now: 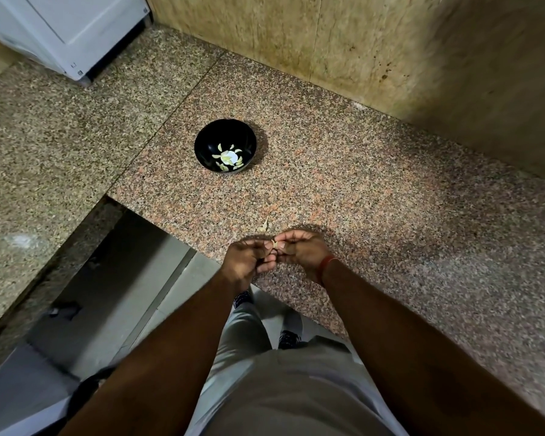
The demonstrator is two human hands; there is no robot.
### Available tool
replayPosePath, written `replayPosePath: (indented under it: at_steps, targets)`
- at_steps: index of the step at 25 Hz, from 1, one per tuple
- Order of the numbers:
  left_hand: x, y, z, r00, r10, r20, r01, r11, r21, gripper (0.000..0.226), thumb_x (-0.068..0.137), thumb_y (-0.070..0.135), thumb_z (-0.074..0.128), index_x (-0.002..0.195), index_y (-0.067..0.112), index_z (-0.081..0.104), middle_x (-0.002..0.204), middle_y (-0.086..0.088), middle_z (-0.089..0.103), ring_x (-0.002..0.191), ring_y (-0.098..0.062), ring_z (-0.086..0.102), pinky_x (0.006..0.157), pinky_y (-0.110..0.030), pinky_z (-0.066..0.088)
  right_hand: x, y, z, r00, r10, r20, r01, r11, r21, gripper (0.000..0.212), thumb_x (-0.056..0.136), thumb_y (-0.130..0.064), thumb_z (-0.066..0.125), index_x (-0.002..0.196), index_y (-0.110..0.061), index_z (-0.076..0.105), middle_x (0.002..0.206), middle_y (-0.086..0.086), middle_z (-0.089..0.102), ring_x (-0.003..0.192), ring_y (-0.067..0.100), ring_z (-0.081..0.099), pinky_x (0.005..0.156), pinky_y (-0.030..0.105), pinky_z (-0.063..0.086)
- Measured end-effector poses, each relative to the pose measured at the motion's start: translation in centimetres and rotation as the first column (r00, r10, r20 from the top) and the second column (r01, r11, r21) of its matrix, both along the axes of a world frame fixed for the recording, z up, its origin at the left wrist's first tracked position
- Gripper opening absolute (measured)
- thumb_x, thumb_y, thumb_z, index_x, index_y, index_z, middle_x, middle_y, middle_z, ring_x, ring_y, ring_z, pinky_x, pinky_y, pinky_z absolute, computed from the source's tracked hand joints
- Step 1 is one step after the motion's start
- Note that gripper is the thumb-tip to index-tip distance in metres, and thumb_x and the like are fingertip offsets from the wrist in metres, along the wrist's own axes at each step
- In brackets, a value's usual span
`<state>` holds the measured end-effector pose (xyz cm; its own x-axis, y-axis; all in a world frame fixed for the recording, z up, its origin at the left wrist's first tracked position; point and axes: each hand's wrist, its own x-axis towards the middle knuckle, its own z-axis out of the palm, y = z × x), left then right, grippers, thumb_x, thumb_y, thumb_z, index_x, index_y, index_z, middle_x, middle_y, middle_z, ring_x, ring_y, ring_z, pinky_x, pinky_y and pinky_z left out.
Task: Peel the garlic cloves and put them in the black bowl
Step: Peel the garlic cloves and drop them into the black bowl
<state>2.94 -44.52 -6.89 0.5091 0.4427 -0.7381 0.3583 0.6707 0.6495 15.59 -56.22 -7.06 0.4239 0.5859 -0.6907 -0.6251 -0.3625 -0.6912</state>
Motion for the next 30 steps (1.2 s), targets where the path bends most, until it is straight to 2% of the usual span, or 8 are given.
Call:
replayPosePath:
  at_steps: [6,13,18,23,28,30]
  targets:
    - [0.8,-0.1,0.3,0.987,-0.162,-0.021,0.163,0.969,0.187,0.016,0.102,0.003,0.057,0.109,-0.009,0.064,0.075,-0.017,0.067,0.055,-0.021,0.062,0.047,-0.028,0.053,-0.2,0.2,-0.6,0.99,-0.004,0.138,0.005,1.0,-0.005,0.018,0.087,0.01,0.07,0.102,0.0,0.075,0.094,0.02,0.077,0.074,0.026,0.07,0.065,0.036,0.061]
    - [1.7,0.0,0.6,0.973,-0.219,-0.07,0.23,0.943,0.242,0.018,0.104,0.007,0.054,0.101,-0.008,0.063,0.072,-0.017,0.067,0.053,-0.02,0.061,0.047,-0.03,0.054,0.3,-0.2,-0.2,0.993,-0.017,0.119,0.01,0.998,0.057,0.021,0.08,0.008,0.076,0.1,0.005,0.074,0.095,0.021,0.077,0.08,0.029,0.073,0.077,0.041,0.063]
    - [2.0,-0.3,0.3,0.98,-0.136,-0.147,0.173,0.945,0.276,0.016,0.104,0.007,0.055,0.101,-0.006,0.065,0.074,-0.018,0.068,0.05,-0.021,0.06,0.046,-0.033,0.055,0.7,-0.7,-0.7,0.992,-0.035,0.119,0.034,0.999,0.005,0.019,0.08,0.012,0.075,0.096,0.003,0.076,0.098,0.017,0.077,0.09,0.038,0.074,0.081,0.047,0.063]
    - [2.1,-0.6,0.7,0.98,-0.092,-0.177,0.146,0.935,0.324,0.006,0.096,-0.005,0.063,0.1,-0.009,0.065,0.082,-0.032,0.069,0.05,-0.026,0.062,0.045,-0.035,0.054,1.1,-1.4,0.0,0.992,-0.015,0.123,0.016,1.0,-0.007,0.02,0.083,0.009,0.075,0.102,0.004,0.073,0.099,0.018,0.076,0.079,0.027,0.071,0.07,0.036,0.061]
    - [2.5,-1.2,1.5,0.981,-0.095,-0.169,0.153,0.914,0.376,0.009,0.085,-0.014,0.07,0.091,-0.008,0.071,0.08,-0.028,0.072,0.047,-0.024,0.061,0.043,-0.031,0.052,1.0,-1.5,0.6,0.973,0.07,0.221,-0.061,0.997,-0.048,0.021,0.084,0.007,0.075,0.103,-0.001,0.073,0.098,0.018,0.075,0.081,0.023,0.071,0.072,0.037,0.063]
    - [2.7,-1.0,1.4,0.977,-0.13,-0.171,0.184,0.916,0.357,0.011,0.085,-0.012,0.071,0.09,-0.002,0.074,0.075,-0.022,0.073,0.05,-0.026,0.061,0.046,-0.035,0.052,1.0,-1.4,0.8,0.951,0.119,0.285,-0.105,0.992,-0.064,0.022,0.084,0.009,0.072,0.103,-0.004,0.073,0.1,0.018,0.075,0.085,0.025,0.072,0.076,0.039,0.064]
